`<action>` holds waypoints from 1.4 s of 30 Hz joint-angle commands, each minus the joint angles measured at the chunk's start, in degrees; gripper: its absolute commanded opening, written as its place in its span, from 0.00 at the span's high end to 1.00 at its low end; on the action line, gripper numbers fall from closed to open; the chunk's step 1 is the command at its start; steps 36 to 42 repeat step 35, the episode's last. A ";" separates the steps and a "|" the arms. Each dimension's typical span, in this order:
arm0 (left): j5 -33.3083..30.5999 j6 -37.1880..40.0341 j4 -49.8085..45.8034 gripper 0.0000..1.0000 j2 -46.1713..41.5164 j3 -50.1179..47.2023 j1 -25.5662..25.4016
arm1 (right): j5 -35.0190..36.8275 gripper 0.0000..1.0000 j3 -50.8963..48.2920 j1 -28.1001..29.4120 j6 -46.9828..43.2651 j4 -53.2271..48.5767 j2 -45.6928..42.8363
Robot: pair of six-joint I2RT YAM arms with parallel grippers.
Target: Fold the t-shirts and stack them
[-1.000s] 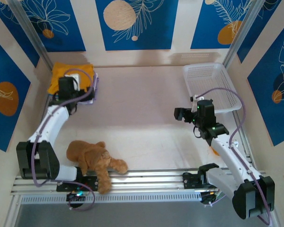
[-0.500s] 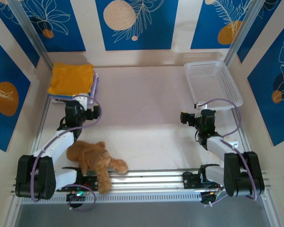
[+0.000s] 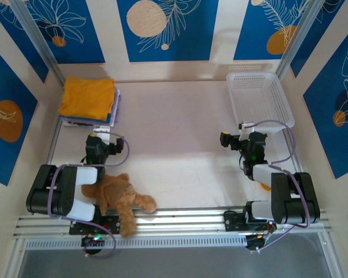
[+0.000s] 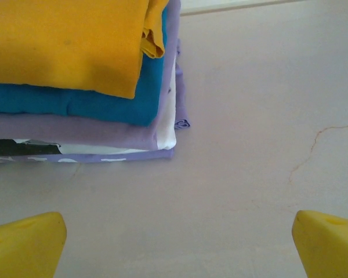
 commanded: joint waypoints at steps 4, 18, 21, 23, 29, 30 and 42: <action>0.91 1.20 19.93 0.01 6.12 -4.13 0.09 | -1.38 0.01 1.13 1.24 -1.07 6.67 3.87; -5.18 -0.82 4.83 0.01 5.98 3.41 0.12 | -3.69 0.01 6.09 -0.47 0.35 3.91 11.03; -5.18 -0.79 4.85 0.01 5.92 3.42 0.12 | -3.70 0.01 6.08 -0.47 0.36 3.93 11.03; -5.10 -0.79 4.85 0.01 5.94 3.42 0.16 | -3.61 0.01 6.01 -0.40 0.32 3.91 11.03; -5.10 -0.79 4.84 0.01 5.95 3.42 0.12 | -4.46 0.01 5.98 -0.92 0.68 4.66 11.63; -5.10 -0.79 4.78 0.01 5.99 3.49 0.12 | -4.30 0.01 6.18 -0.83 0.57 4.22 11.56; -5.10 -0.79 4.85 0.01 5.99 3.42 0.12 | -4.24 0.01 5.47 -0.76 0.45 5.16 11.16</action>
